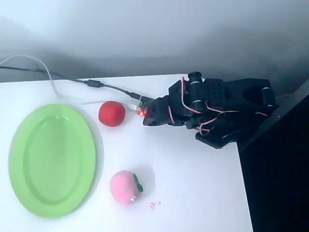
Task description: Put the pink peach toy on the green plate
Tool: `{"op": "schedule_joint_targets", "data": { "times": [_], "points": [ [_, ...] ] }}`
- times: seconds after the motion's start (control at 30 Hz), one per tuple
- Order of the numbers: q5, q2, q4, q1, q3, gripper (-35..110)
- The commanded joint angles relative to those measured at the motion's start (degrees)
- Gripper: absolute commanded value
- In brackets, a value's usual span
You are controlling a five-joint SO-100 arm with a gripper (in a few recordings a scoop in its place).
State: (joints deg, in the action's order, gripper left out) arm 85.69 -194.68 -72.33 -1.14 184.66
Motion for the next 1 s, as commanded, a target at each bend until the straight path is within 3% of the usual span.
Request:
{"op": "schedule_joint_targets", "data": {
  "times": [0.0, 0.4, 0.5, 0.53, 0.67, 0.9, 0.97],
  "points": [
    [2.11, -1.05, 0.09, 1.23, 2.99, 0],
    [0.79, -1.14, -1.58, 1.14, 3.16, 0],
    [-4.66, -0.79, 5.45, 1.05, 1.67, 0],
    [-8.70, -0.53, 9.05, 0.44, -0.26, 0],
    [-9.14, 6.06, 15.82, 2.37, -11.78, 0],
    [-3.34, 32.17, 12.22, 12.04, -36.21, 1],
    [-2.37, 39.55, 10.55, 13.89, -43.77, 15]
  ]
}}
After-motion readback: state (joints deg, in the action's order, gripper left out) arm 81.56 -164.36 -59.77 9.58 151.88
